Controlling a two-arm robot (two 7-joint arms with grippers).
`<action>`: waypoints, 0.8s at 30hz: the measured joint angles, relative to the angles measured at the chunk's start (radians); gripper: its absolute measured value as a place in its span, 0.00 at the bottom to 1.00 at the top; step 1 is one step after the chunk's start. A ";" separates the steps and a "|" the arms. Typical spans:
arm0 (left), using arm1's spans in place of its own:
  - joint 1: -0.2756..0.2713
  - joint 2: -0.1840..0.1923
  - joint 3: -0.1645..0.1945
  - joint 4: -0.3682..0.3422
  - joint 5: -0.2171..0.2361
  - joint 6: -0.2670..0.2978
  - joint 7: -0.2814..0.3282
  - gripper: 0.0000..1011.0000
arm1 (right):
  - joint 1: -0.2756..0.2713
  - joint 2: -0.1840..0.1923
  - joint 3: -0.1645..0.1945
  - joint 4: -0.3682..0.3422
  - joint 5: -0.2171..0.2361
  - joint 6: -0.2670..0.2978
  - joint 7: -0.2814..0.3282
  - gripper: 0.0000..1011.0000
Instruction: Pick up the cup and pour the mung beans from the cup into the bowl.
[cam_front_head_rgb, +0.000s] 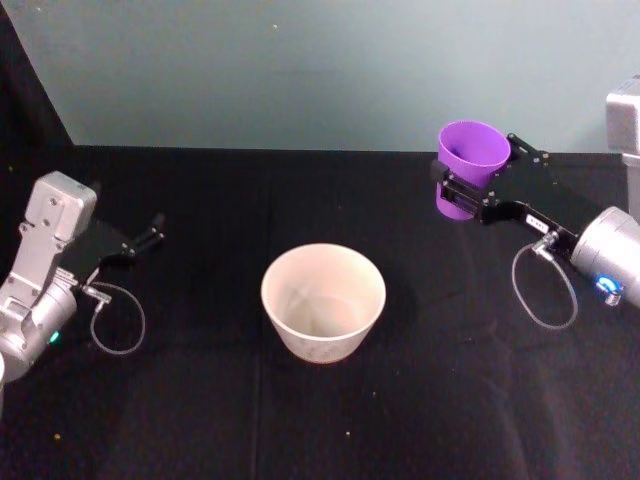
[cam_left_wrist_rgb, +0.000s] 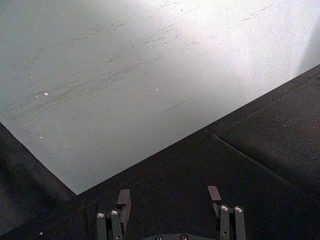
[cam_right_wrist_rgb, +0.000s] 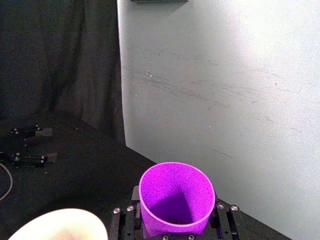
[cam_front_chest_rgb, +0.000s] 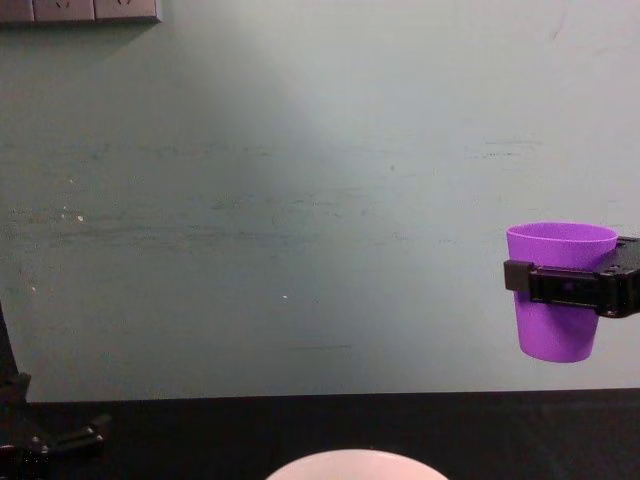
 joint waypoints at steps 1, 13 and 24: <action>0.000 0.000 0.000 0.000 0.000 0.000 0.000 0.99 | 0.000 0.000 0.000 0.000 0.000 0.000 0.000 0.74; 0.000 0.000 0.000 0.000 0.000 0.000 0.000 0.99 | 0.000 0.000 0.000 0.000 0.000 0.000 0.000 0.74; 0.000 0.000 0.000 0.000 0.000 0.000 0.000 0.99 | 0.000 0.000 0.000 0.000 0.000 0.000 0.000 0.74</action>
